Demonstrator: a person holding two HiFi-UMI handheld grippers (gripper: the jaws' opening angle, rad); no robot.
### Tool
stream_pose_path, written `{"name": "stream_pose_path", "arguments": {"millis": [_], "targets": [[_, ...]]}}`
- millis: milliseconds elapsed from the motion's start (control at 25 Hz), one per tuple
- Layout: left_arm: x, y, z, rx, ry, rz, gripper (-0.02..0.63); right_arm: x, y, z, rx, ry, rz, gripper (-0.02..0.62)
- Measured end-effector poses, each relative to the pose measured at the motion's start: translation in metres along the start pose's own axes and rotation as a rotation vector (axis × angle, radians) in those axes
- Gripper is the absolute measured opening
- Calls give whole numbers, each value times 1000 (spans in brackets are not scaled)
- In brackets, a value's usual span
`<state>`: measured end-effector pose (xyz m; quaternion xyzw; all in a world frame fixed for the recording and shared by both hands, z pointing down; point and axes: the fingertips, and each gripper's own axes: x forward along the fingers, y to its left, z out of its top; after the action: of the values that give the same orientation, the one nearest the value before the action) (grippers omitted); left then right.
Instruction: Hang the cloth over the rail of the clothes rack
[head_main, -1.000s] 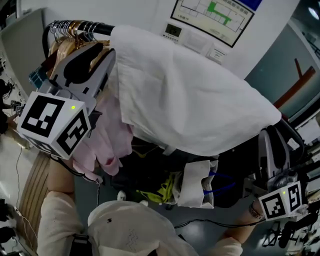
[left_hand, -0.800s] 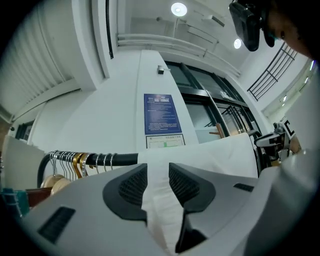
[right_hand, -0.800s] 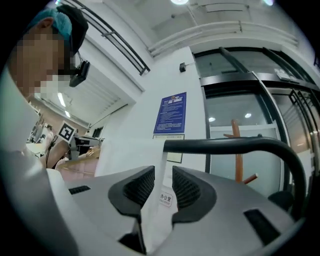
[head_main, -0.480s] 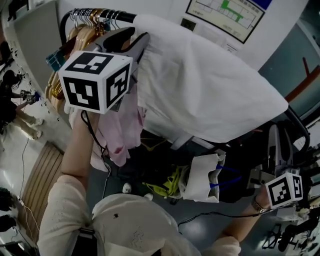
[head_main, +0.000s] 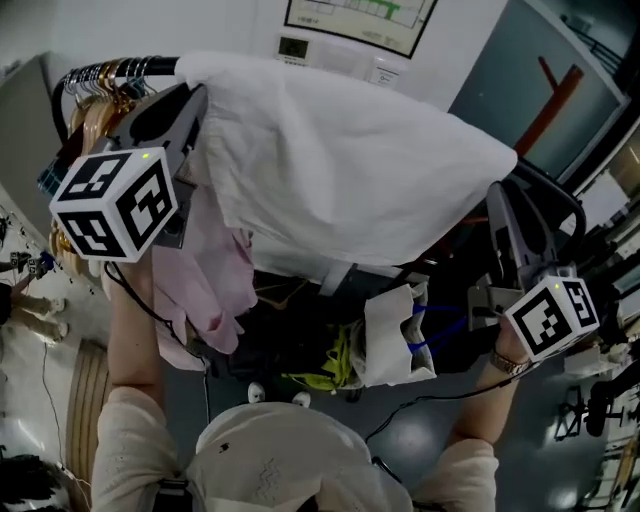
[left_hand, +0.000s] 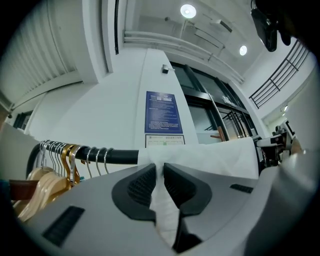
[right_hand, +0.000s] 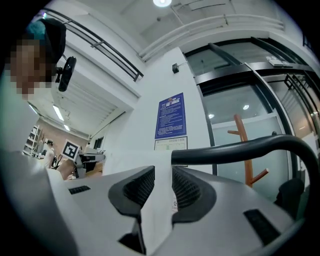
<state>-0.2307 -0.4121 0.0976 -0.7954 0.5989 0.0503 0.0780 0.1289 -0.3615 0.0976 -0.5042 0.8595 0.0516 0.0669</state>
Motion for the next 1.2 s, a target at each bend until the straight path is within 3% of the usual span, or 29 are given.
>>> {"name": "stream_pose_path", "arguments": {"millis": [160, 480, 520, 640, 720, 880, 1040, 1200], "targets": [[-15, -1, 9, 27, -16, 0, 28, 2, -7, 3, -19, -5, -46, 97], [-15, 2, 18, 65, -22, 26, 21, 12, -2, 3, -32, -11, 2, 92], [-15, 6, 18, 51, -25, 41, 18, 9, -5, 5, -18, -20, -3, 23], [-13, 14, 15, -41, -31, 32, 17, -3, -11, 12, 65, -48, -2, 20], [-11, 11, 15, -46, -38, 19, 17, -9, -15, 22, 36, -67, -42, 18], [-7, 0, 36, 50, -82, 31, 17, -14, -17, 39, -61, -102, -109, 18], [9, -8, 50, 166, -75, 29, 18, -20, -23, 42, -75, -108, -142, 20], [15, -3, 45, 368, -37, 128, 18, -17, -20, 22, -132, -65, -168, 21]]}}
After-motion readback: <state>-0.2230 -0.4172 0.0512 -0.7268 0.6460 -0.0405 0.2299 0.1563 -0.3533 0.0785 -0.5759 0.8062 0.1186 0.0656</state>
